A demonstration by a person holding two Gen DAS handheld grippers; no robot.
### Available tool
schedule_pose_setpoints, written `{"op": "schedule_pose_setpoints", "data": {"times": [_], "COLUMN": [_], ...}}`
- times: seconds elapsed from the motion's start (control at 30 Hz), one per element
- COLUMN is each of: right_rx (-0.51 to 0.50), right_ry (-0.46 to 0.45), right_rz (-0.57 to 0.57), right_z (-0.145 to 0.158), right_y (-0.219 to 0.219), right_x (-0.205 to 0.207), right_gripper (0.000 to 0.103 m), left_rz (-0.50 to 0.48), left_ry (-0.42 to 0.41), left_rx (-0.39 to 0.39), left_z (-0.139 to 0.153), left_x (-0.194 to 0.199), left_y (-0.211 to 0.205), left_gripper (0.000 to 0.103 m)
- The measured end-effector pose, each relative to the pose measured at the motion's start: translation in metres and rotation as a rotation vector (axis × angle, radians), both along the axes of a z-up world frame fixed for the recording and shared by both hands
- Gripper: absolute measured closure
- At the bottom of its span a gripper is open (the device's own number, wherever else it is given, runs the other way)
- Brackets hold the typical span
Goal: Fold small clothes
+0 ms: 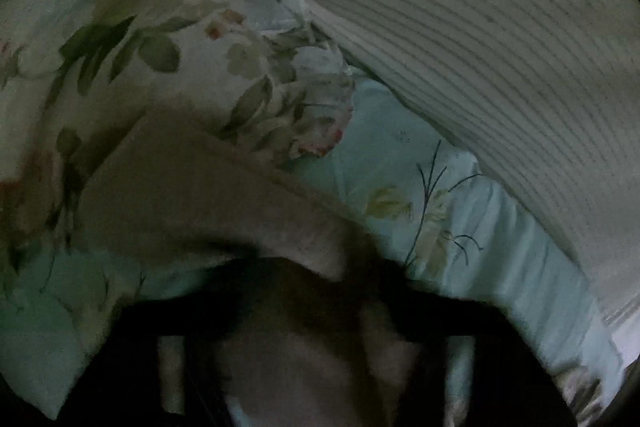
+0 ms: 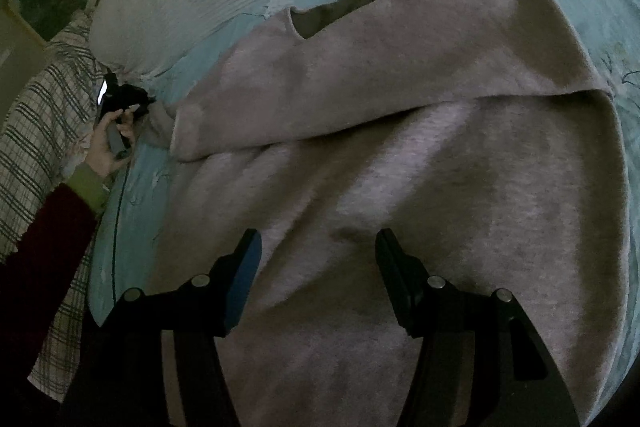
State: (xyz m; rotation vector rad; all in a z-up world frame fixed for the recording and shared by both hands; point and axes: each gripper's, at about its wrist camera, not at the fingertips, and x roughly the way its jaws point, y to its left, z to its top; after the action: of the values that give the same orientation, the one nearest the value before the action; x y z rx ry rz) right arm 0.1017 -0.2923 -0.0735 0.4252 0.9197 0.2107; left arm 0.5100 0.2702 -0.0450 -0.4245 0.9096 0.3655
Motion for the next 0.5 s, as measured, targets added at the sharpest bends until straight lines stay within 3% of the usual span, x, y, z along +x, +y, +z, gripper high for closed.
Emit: {"op": "schedule_pose_setpoints", "data": {"times": [0.13, 0.27, 0.5], "right_rx": [0.024, 0.051, 0.076], "right_ry": [-0.015, -0.045, -0.102], "right_rz": [0.018, 0.015, -0.058], "right_z": [0.002, 0.01, 0.029], "right_y": [0.006, 0.006, -0.018], "right_x": [-0.001, -0.009, -0.037], "right_gripper": [0.043, 0.043, 0.043], "left_rz": [-0.056, -0.164, -0.487], "left_ry": [-0.057, -0.148, -0.314], "left_rx": [0.051, 0.023, 0.033], "left_z": [0.01, 0.027, 0.073], "left_x": [-0.012, -0.043, -0.12], "left_y": [-0.018, -0.053, -0.164], "left_gripper": [0.094, 0.095, 0.095]}}
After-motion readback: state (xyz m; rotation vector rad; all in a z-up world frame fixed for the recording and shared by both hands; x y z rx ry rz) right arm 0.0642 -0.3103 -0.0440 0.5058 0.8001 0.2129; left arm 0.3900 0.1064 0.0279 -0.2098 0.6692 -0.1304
